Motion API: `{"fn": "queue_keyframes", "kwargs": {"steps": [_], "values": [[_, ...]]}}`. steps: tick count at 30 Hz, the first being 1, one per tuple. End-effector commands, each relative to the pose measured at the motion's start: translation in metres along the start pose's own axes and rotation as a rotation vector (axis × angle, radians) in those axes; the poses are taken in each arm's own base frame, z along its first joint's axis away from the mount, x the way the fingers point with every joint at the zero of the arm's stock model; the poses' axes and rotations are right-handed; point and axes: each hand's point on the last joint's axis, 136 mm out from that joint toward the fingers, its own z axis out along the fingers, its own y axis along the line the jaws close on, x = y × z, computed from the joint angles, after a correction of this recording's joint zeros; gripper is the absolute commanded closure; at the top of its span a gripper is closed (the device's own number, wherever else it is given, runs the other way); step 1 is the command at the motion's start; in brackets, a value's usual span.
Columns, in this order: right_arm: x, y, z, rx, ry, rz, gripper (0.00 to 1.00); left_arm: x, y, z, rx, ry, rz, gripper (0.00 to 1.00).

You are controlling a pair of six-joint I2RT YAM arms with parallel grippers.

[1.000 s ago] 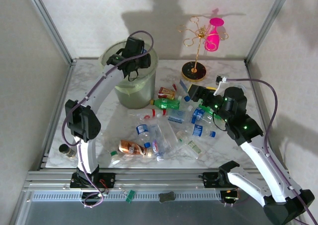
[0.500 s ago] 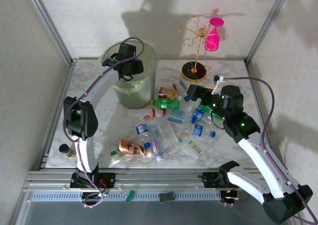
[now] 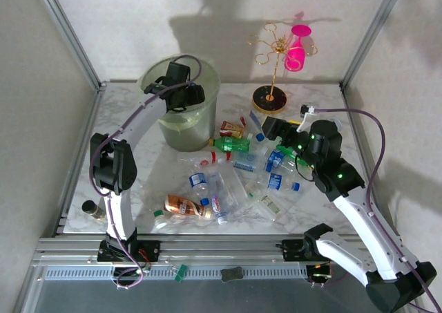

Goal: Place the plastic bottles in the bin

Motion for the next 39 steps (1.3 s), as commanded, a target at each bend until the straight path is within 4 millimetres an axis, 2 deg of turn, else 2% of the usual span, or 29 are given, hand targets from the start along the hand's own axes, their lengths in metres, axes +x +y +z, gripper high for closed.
{"fn": "queue_keyframes", "kwargs": {"steps": [1,8,13,18,22,29,31,34,36,39], "values": [[-0.014,0.006,-0.011,-0.005,-0.047,-0.022,0.05,0.001,-0.009,-0.006,0.042,-0.004,-0.018,0.29],[-0.015,0.006,-0.014,-0.006,-0.055,-0.023,0.05,-0.005,-0.006,-0.020,0.027,-0.034,-0.012,0.19],[-0.016,0.007,-0.017,-0.009,-0.058,-0.024,0.05,-0.021,-0.016,-0.047,0.061,-0.088,-0.015,0.19],[-0.016,0.006,-0.019,-0.002,-0.052,-0.032,0.05,-0.041,-0.040,-0.105,0.115,-0.204,0.023,0.20],[-0.011,0.001,-0.018,0.021,-0.032,-0.038,0.05,-0.046,-0.056,-0.155,0.143,-0.299,0.055,0.21],[0.016,-0.020,0.001,0.105,0.068,-0.076,0.06,-0.031,-0.067,-0.247,0.270,-0.436,0.099,0.22],[0.024,-0.019,0.007,0.090,0.106,-0.090,0.11,-0.018,-0.071,-0.266,0.317,-0.449,0.122,0.23],[0.045,-0.010,0.019,0.022,0.212,-0.122,0.18,0.010,-0.071,-0.289,0.378,-0.455,0.159,0.25],[0.063,-0.002,0.029,-0.005,0.300,-0.152,0.22,0.024,-0.053,-0.305,0.371,-0.498,0.131,0.25],[0.094,0.014,0.038,-0.005,0.413,-0.240,0.26,0.036,-0.016,-0.313,0.293,-0.548,0.045,0.26]]}}
